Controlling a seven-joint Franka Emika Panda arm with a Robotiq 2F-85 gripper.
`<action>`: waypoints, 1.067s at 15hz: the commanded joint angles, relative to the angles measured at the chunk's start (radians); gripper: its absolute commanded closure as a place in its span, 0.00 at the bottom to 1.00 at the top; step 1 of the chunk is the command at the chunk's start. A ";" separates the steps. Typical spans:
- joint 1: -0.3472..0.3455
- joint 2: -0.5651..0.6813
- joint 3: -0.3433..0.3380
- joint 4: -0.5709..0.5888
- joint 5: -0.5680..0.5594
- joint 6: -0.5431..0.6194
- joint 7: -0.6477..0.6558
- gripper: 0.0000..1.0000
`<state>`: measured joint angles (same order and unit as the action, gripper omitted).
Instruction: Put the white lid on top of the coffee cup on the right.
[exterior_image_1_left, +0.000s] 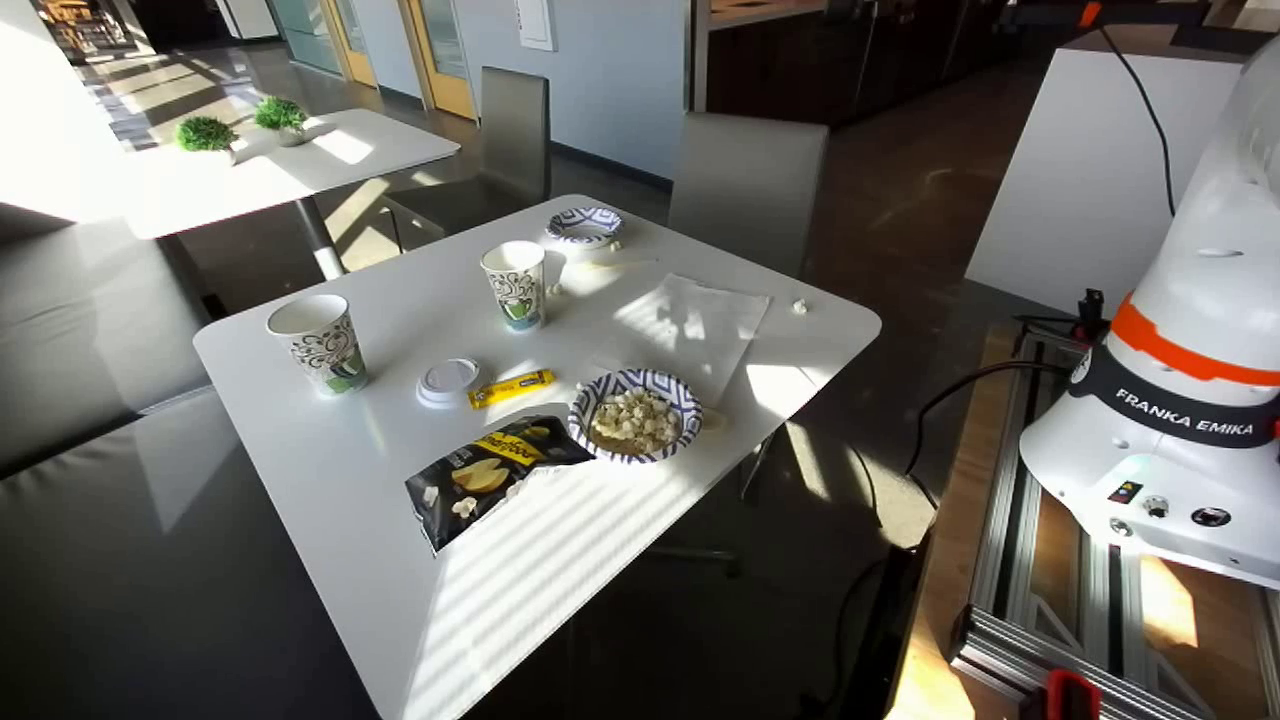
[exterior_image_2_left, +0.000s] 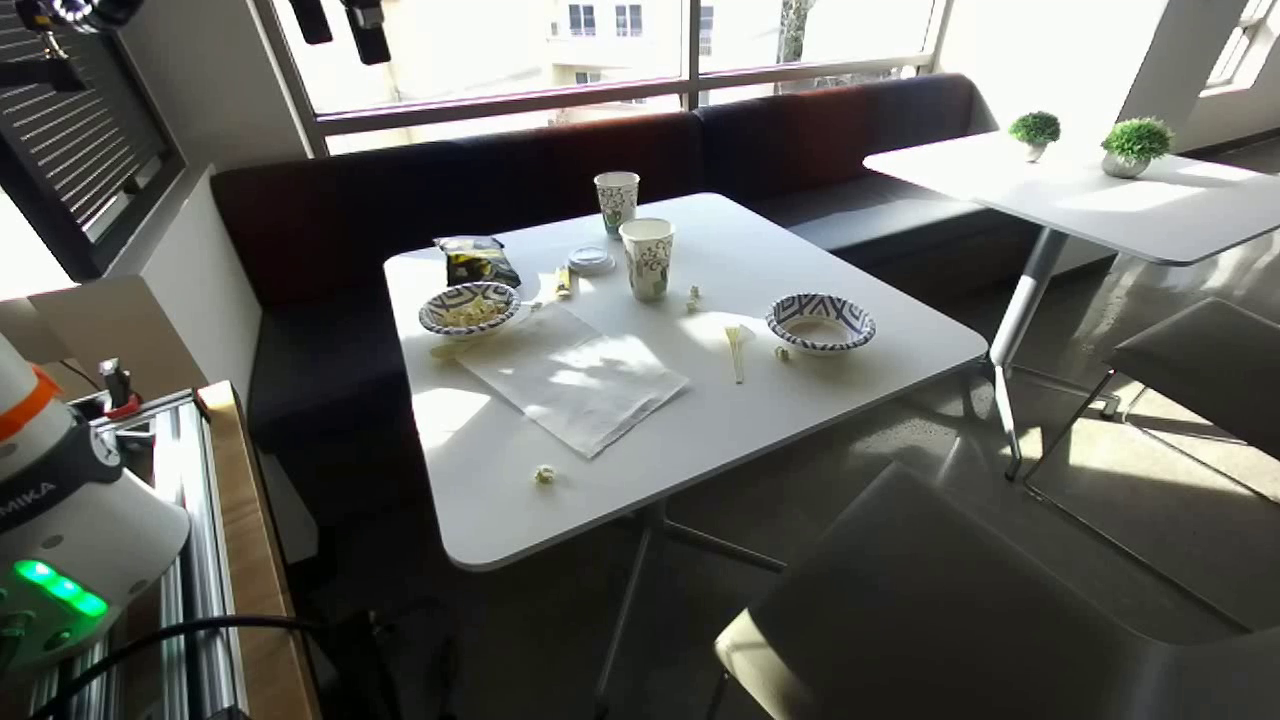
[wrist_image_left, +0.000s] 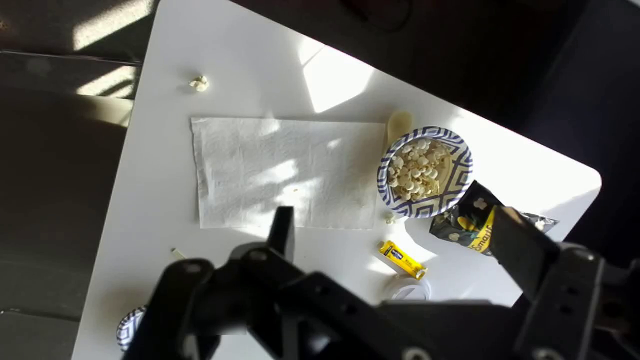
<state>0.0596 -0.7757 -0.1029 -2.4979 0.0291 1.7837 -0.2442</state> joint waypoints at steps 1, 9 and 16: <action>-0.006 0.001 0.004 0.003 0.003 -0.003 -0.003 0.00; 0.072 0.328 0.034 0.204 0.018 0.180 -0.104 0.00; 0.130 0.683 0.153 0.451 -0.009 0.241 -0.178 0.00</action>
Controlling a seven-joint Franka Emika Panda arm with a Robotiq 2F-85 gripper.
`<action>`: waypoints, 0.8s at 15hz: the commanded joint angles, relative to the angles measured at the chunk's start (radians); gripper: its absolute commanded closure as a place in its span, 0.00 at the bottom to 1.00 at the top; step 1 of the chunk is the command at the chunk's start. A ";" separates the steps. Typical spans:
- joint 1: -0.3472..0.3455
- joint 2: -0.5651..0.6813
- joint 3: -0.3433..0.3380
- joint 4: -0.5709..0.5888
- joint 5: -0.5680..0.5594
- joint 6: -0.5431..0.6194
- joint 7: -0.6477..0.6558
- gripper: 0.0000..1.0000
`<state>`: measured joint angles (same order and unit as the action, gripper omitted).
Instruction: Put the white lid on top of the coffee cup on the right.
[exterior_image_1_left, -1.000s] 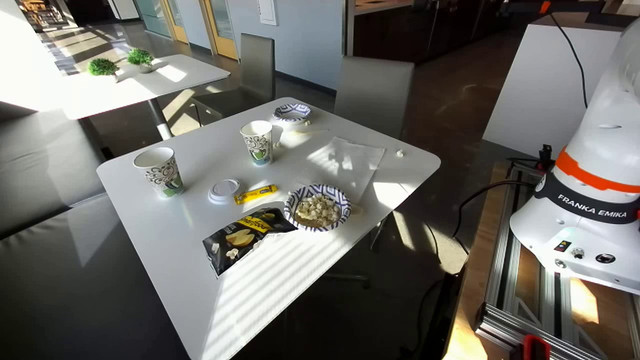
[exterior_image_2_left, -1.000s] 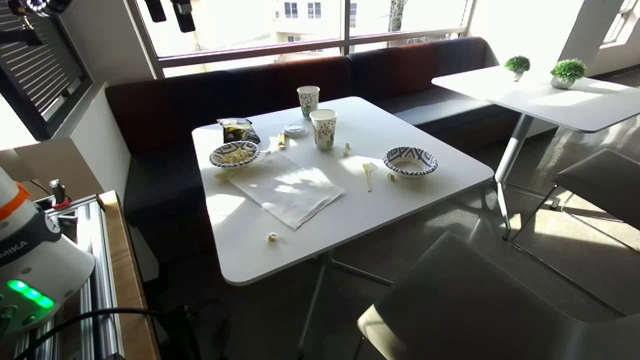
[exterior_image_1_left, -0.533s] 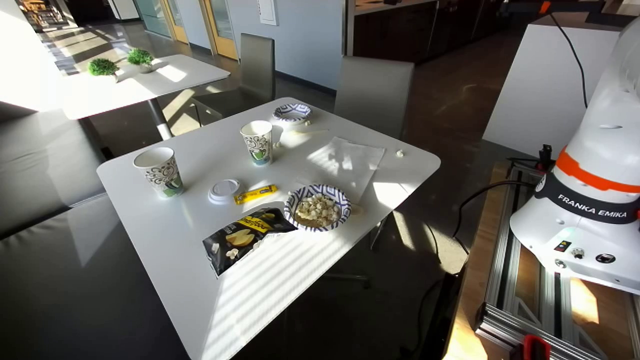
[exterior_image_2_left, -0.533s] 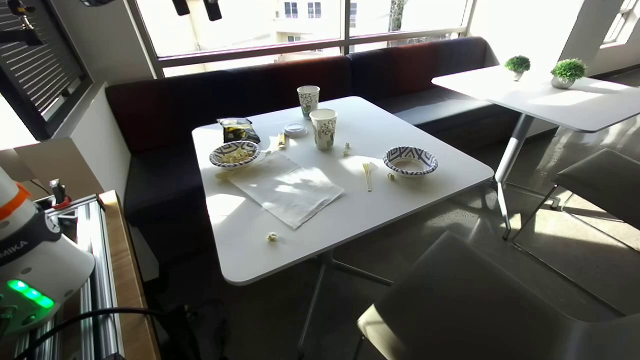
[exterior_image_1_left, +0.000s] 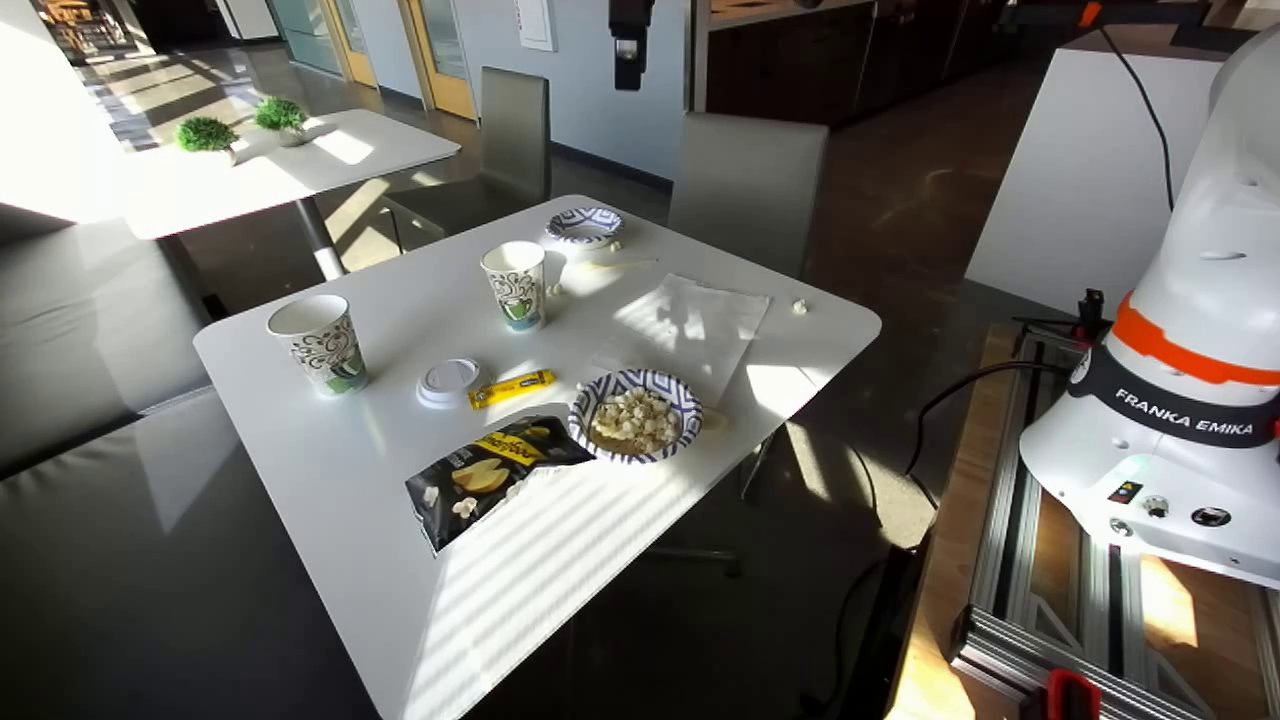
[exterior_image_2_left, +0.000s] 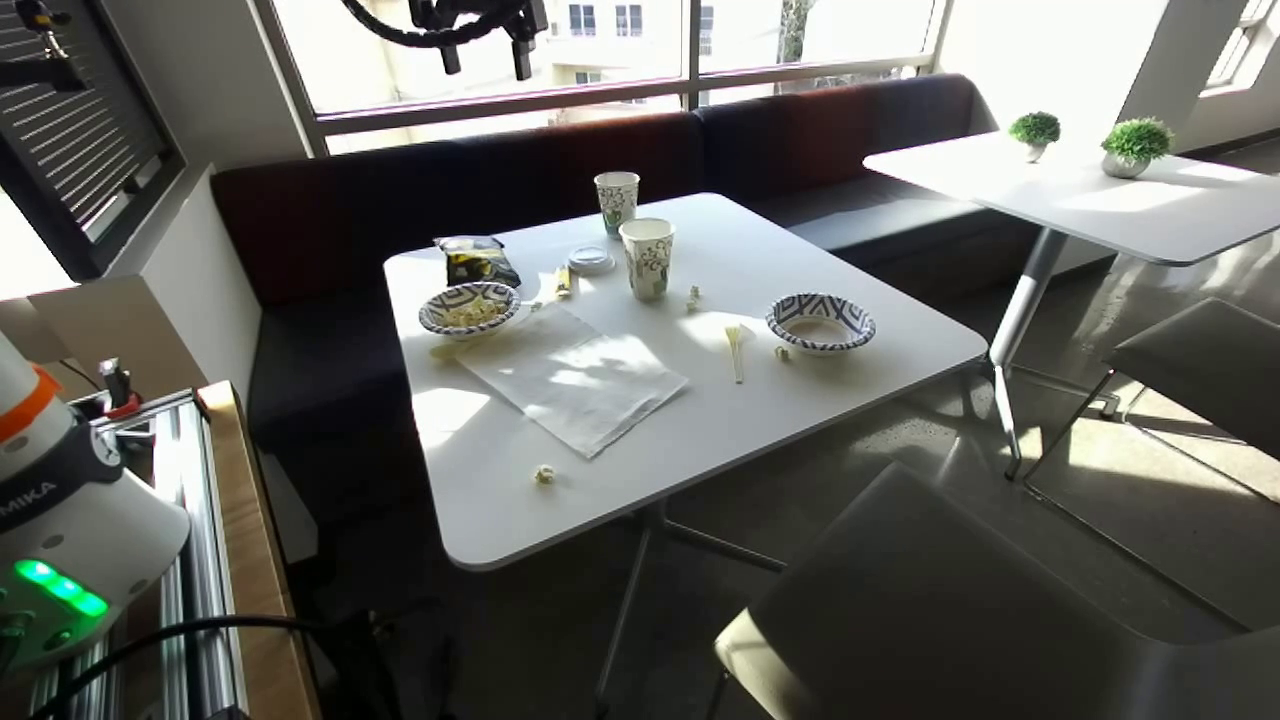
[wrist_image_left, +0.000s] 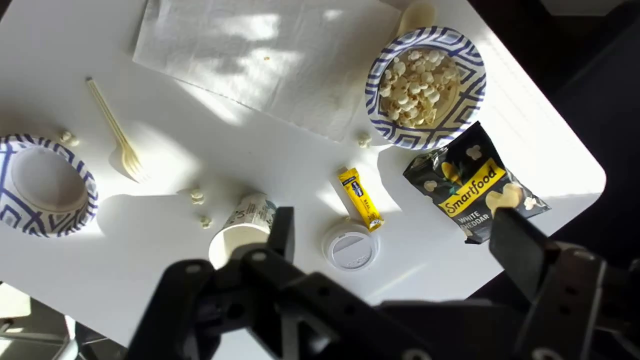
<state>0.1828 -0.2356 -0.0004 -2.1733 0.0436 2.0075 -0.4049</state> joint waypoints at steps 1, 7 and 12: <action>0.010 0.182 0.067 0.164 -0.022 0.026 -0.036 0.00; -0.001 0.363 0.135 0.333 -0.047 0.057 0.037 0.00; -0.008 0.320 0.143 0.290 -0.029 0.054 0.010 0.00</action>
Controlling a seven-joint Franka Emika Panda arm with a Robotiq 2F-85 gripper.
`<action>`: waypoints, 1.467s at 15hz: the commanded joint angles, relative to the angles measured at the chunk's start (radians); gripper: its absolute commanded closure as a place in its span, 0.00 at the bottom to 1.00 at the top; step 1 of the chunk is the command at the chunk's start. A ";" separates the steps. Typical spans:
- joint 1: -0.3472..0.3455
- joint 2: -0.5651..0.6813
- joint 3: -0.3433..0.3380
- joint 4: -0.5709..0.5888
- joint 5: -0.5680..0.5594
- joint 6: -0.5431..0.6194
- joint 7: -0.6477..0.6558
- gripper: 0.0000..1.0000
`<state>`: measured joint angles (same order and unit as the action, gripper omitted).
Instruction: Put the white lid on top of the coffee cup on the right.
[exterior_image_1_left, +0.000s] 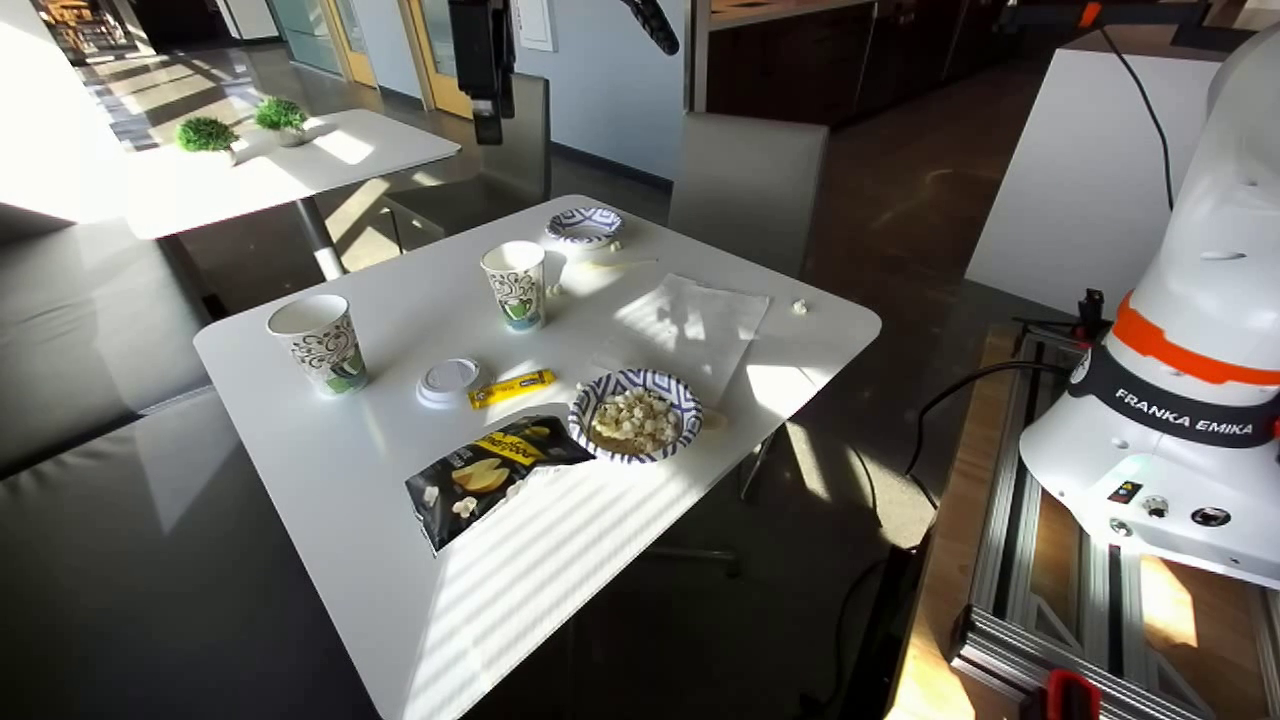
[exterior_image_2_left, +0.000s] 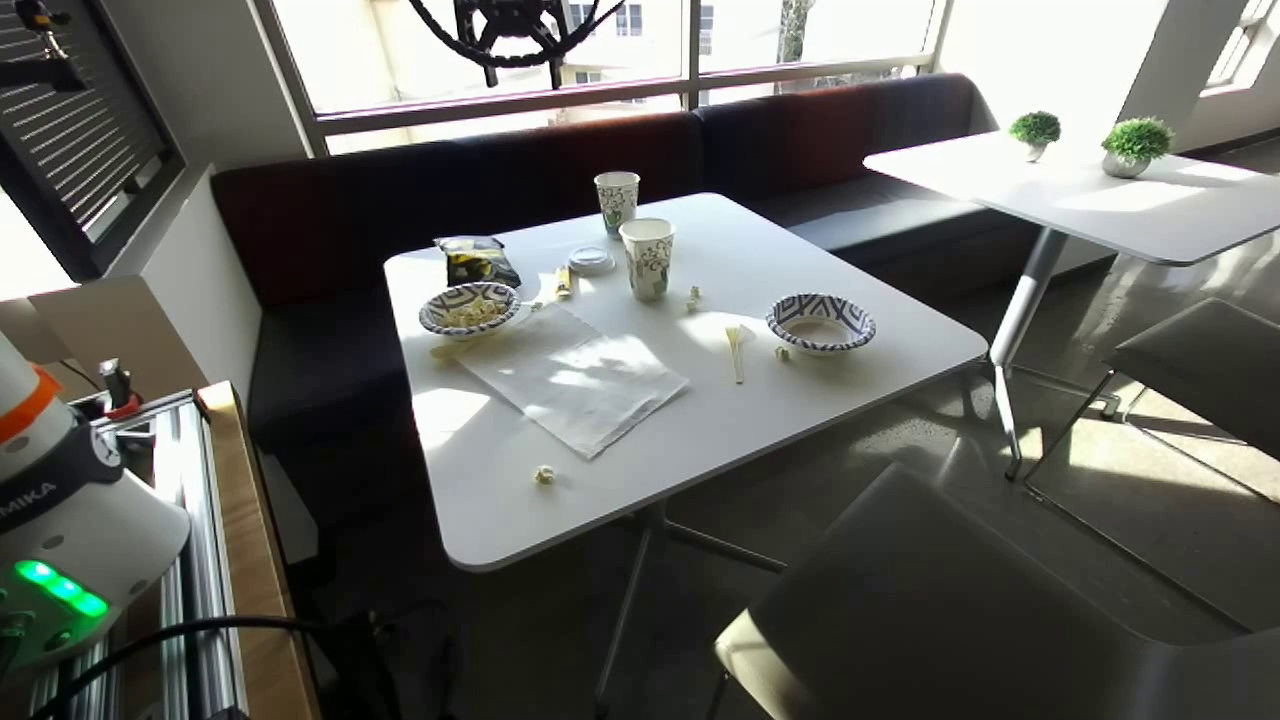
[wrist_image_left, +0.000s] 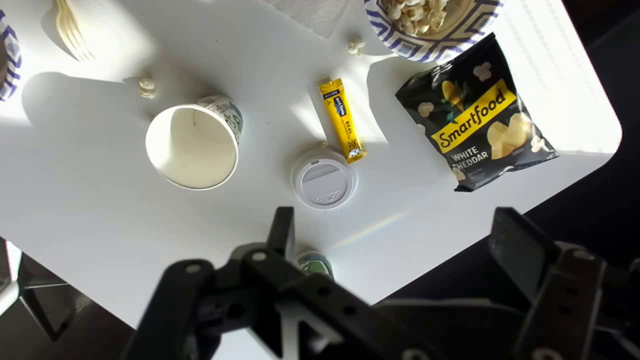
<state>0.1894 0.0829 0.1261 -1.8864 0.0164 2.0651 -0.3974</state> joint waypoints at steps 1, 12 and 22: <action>-0.015 -0.001 0.017 0.004 -0.002 -0.004 0.002 0.00; -0.010 0.173 0.017 0.071 0.037 0.016 0.232 0.00; 0.007 0.457 0.006 0.281 0.018 0.081 0.407 0.00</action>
<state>0.1865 0.4427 0.1309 -1.7063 0.0423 2.1538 -0.0217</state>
